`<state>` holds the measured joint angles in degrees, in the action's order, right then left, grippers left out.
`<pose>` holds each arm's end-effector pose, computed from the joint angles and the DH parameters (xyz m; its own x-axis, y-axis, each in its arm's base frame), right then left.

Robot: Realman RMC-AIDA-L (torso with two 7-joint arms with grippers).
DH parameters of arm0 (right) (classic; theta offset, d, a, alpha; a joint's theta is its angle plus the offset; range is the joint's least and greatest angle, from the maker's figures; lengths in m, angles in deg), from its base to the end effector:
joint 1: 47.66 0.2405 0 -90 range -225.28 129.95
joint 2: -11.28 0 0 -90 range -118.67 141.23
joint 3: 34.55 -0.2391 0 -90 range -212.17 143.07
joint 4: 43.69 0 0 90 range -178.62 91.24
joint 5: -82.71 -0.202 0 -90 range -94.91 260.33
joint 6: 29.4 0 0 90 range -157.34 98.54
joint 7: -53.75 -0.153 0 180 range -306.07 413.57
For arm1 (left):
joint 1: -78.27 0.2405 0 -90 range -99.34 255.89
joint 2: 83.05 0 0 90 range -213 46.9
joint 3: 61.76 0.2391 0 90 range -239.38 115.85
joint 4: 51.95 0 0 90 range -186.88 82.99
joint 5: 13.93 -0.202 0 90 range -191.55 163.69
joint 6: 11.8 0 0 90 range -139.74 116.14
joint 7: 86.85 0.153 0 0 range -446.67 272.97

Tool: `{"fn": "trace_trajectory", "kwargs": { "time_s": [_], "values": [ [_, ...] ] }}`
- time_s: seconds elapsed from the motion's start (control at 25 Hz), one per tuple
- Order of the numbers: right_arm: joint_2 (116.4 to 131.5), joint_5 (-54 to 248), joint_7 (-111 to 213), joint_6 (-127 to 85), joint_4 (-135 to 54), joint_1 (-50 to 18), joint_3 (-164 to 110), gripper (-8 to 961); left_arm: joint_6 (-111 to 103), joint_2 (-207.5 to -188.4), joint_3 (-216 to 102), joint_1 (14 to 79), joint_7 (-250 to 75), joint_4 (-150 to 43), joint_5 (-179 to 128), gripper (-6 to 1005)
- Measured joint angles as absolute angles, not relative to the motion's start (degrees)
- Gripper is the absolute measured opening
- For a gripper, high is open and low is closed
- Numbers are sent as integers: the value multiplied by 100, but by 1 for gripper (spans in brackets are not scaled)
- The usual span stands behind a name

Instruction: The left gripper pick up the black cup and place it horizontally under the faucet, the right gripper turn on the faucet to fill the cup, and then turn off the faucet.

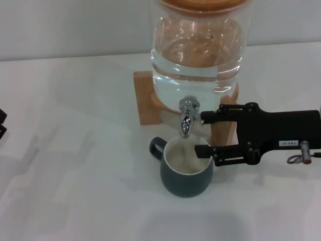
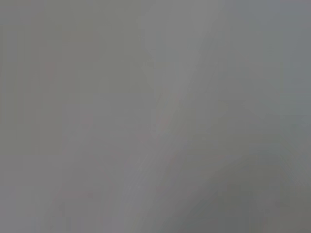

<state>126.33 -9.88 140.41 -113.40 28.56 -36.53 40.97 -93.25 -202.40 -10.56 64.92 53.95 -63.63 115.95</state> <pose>0.1799 0.2811 0.0281 0.8351 -0.1771 -0.5208 -0.2912 -0.9455 -0.1454 -0.3295 0.2655 0.0229 0.5222 -0.0138 0.8527 0.7984 -0.3436 -0.4945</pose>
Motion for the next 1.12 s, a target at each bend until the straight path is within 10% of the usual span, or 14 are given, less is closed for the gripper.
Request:
{"fn": "trace_trajectory", "kwargs": {
  "time_s": [1.12],
  "values": [
    [12641,-1328,14015,-11174,2827,-4052,3833,791,-9318,-20223,-1062,6444,5448,-6388,11732,787]
  ]
}}
